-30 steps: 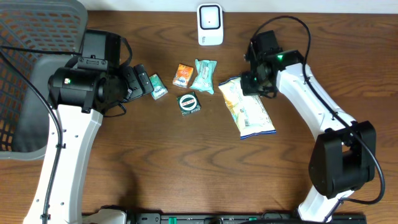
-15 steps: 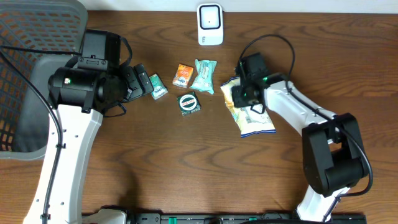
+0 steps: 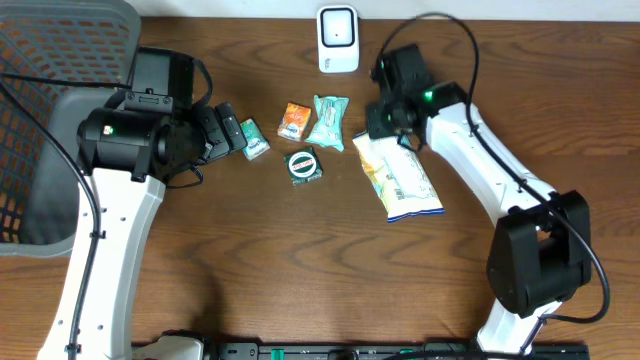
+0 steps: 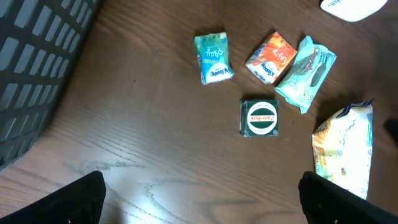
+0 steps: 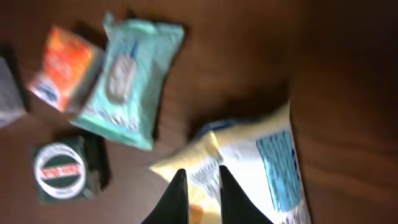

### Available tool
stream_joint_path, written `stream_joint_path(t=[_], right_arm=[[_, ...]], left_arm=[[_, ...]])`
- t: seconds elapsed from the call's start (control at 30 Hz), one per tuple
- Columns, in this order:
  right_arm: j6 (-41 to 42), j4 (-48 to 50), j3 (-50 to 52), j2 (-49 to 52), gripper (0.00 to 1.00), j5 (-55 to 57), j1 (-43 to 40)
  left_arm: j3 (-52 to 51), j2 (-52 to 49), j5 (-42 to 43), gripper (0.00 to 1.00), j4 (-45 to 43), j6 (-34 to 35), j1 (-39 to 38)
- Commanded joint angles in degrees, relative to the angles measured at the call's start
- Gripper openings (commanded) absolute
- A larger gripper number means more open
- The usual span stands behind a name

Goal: Scan the item barcode

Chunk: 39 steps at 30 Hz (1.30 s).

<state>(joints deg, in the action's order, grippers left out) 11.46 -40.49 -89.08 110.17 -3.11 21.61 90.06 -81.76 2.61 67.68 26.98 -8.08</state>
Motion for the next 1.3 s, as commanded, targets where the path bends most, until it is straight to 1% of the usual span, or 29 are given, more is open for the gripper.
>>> stream_joint_path(t=[0.0,0.1,0.2,0.27,0.37,0.43,0.57,0.7,0.77,0.8,0.87,0.93,0.97,1.0,1.1,1.17,1.27], right_arm=[[-0.81,0.24,0.44,-0.24,0.10,0.74,0.24],[-0.79,1.01,2.75,0.37,0.08,5.14,0.50],[-0.81,3.50,5.46,1.95,0.09,7.72,0.79],[-0.74,5.49,6.97,3.61,0.11,7.21,0.79],[-0.72,8.15,8.63,7.21,0.10,5.31,1.18],[-0.76,8.87,8.63,9.99,0.10,5.33,1.77],[-0.79,9.07,8.52,11.43,0.11,7.06,2.69],[-0.79,3.45,4.96,8.35,0.12,10.93,2.86],[-0.81,-0.79,2.19,6.12,0.15,11.85,2.86],[-0.81,-2.69,0.98,5.11,0.18,11.80,2.86],[-0.79,-8.11,-1.42,2.49,0.29,11.54,2.89],[-0.81,-13.42,-2.05,-0.02,0.34,11.56,2.99],[-0.81,-14.80,-2.05,-0.50,0.35,11.58,2.99],[-0.81,-18.32,-2.05,-1.25,0.35,11.58,2.99],[-0.79,-24.96,-1.49,-1.22,0.27,11.56,2.91],[-0.79,-26.69,0.87,-1.09,0.27,11.56,2.86],[-0.76,-25.88,6.23,-1.09,0.27,11.23,2.86]], left_arm=[[0.55,0.26,-0.55,0.98,0.22,-0.35,0.13],[0.55,0.26,-0.52,0.98,0.22,-0.35,0.13],[0.55,0.26,-0.55,0.98,0.22,-0.35,0.13],[0.55,0.26,-0.52,0.98,0.22,-0.35,0.13],[0.55,0.26,-0.55,0.98,0.22,-0.35,0.13],[0.55,0.26,-0.52,0.98,0.22,-0.35,0.13],[0.55,0.26,-0.55,0.98,0.20,-0.35,0.13],[0.55,0.26,-0.55,0.98,0.22,-0.35,0.13],[0.55,0.26,-0.55,0.98,0.22,-0.35,0.13],[0.55,0.26,-0.55,0.98,0.20,-0.35,0.13],[0.55,0.26,-0.55,0.97,0.20,-0.35,0.13],[0.55,0.26,-0.55,0.98,0.22,-0.35,0.13],[0.55,0.26,-0.55,0.98,0.22,-0.35,0.13],[0.55,0.26,-0.55,0.98,0.20,-0.35,0.13],[0.55,0.26,-0.55,0.98,0.22,-0.35,0.13],[0.55,0.26,-0.55,0.98,0.22,-0.35,0.13],[0.55,0.26,-0.55,0.98,0.22,-0.35,0.13]])
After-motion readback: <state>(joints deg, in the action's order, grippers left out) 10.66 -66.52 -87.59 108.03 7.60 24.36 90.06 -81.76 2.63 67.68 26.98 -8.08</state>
